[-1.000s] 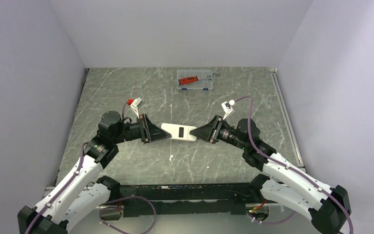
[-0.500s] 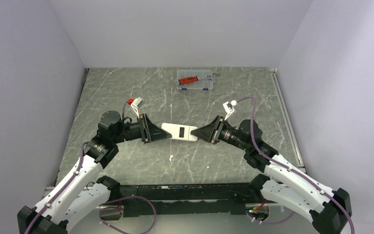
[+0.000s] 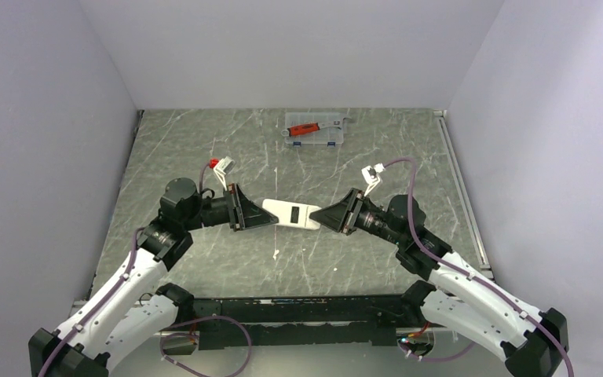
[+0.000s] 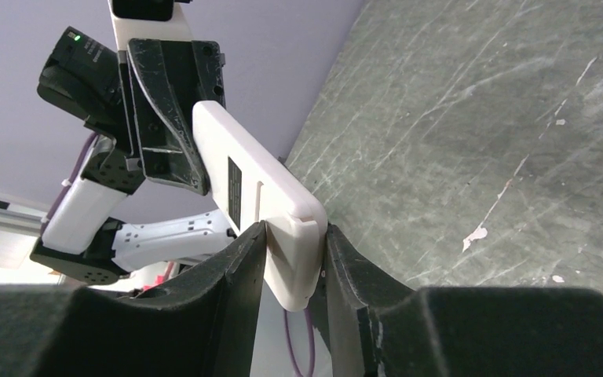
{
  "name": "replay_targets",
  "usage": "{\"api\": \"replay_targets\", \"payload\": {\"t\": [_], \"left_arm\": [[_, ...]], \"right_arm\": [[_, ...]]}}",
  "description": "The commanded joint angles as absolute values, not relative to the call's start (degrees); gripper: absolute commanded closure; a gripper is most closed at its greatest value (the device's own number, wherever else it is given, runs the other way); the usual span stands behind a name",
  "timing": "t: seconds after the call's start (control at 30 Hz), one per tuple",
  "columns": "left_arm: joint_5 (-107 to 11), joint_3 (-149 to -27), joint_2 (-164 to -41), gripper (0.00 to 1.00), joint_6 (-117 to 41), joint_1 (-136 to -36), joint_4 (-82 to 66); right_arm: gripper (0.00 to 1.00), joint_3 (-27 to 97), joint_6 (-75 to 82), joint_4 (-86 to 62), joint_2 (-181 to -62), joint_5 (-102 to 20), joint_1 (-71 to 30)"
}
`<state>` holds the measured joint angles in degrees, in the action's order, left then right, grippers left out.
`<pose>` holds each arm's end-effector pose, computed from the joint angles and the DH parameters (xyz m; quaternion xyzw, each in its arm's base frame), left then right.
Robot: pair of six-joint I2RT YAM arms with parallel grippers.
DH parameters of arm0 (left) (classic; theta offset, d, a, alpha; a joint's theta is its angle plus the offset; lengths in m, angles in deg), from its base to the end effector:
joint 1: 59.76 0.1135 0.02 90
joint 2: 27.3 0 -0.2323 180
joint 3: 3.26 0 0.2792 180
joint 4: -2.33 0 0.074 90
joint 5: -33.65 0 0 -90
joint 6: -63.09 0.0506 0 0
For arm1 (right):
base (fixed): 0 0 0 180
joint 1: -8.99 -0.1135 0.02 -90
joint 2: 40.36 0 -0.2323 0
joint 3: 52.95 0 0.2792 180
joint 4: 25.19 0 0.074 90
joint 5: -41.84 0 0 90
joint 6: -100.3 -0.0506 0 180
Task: Load the batteries into the remote control
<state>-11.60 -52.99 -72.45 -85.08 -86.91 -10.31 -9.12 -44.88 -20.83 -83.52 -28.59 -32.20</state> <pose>0.2003 -0.1427 0.2851 0.0538 0.7395 -0.6222 0.2511 0.1778 0.1782 0.2678 -0.0278 0.7277 0.5850 0.3570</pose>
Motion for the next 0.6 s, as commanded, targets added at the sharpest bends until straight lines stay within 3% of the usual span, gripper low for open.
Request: {"api": "replay_targets", "payload": {"t": [0.0,0.57], "left_arm": [[-13.11,-54.58,-73.18,1.0,-84.74,-86.83,-10.85],[-13.88,-55.89,-73.28,1.0,-83.37,-86.83,-13.11]], "right_arm": [[0.65,-8.56,-43.74,-22.45,-81.72,-28.87,-32.49],[0.78,-8.81,-42.39,-17.3,-78.32,-30.92,-32.49]]}}
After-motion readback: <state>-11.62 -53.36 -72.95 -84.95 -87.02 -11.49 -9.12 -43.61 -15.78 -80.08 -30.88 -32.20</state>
